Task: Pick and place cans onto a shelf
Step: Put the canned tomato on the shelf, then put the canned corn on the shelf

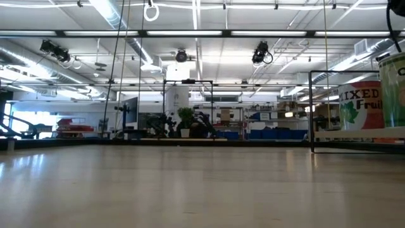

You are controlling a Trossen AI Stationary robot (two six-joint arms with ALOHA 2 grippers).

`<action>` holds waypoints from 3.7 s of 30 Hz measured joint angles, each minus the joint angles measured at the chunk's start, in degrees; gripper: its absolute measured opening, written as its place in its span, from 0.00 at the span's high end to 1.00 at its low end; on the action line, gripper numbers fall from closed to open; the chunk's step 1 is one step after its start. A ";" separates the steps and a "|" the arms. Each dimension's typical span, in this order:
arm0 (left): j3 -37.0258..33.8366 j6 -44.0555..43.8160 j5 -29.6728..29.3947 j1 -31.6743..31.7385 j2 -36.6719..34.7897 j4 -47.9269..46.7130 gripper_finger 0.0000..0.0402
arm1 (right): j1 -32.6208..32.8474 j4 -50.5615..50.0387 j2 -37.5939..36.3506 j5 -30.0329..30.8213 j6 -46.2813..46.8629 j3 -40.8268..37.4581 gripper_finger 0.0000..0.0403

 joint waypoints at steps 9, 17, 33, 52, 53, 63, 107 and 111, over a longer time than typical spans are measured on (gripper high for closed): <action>-0.02 -0.48 -6.18 -0.15 1.13 5.84 0.99 | 3.35 3.63 0.02 2.07 3.52 -7.36 0.50; -0.02 -0.27 -5.63 -0.14 4.23 8.97 0.99 | 4.40 4.12 -0.89 5.28 5.40 -12.52 0.50; -0.02 1.29 -5.30 -0.13 7.39 11.59 0.99 | 4.42 4.18 -1.01 2.67 9.99 -15.00 0.41; -0.02 2.82 -5.29 -0.14 7.37 11.91 0.99 | 3.36 -0.24 -1.03 -2.35 12.98 -13.58 0.28; -0.02 2.82 -5.29 -0.13 7.37 11.91 0.99 | 3.25 -0.18 -1.03 -2.14 13.11 -13.58 0.29; -0.02 2.78 -1.43 -0.20 7.37 12.08 0.99 | 2.87 1.09 -1.03 -5.31 13.65 -13.58 0.35; 0.00 -49.03 43.05 -29.96 13.19 -46.78 0.47 | -49.34 17.68 22.74 0.92 -10.68 25.18 0.41; 0.00 -42.40 49.81 -31.97 20.05 -44.47 0.45 | -51.22 19.34 28.24 -2.16 -13.57 29.81 0.41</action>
